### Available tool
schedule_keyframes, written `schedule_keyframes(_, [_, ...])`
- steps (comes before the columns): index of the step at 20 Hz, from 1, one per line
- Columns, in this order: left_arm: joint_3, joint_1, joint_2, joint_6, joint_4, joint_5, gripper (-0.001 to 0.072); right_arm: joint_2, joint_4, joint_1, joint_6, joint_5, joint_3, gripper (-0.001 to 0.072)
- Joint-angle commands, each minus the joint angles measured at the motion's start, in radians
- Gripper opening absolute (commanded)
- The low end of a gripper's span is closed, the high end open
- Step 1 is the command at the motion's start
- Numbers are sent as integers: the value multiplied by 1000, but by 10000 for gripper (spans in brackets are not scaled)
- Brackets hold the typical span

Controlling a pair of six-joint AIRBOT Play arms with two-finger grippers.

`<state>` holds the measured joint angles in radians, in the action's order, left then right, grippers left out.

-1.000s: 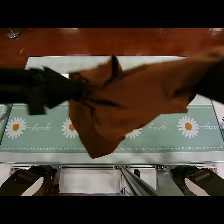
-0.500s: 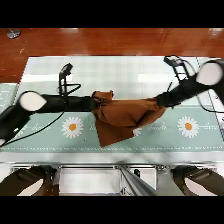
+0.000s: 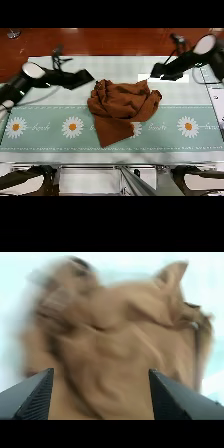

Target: Fold the shirts.

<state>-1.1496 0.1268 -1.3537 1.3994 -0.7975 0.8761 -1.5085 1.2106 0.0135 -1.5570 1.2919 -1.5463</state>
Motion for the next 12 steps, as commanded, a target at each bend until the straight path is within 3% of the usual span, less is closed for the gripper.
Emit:
schedule_keyframes(1, [-91,-193,-3,-24,-57,275,702,13,-24,-186,60,212,-55,628])
schedule_keyframes(3, [-8,-269,22,-45,-82,346,702,65,13,-296,59,245,61,628])
schedule_keyframes(5, [155,-280,34,-50,-15,333,702,149,-65,-387,84,146,295,628])
schedule_keyframes(9, [440,-192,10,-243,336,100,701,255,-243,-402,190,-37,697,628])
schedule_keyframes(12, [446,-117,-51,-344,530,5,701,268,-380,-389,277,-66,797,628])
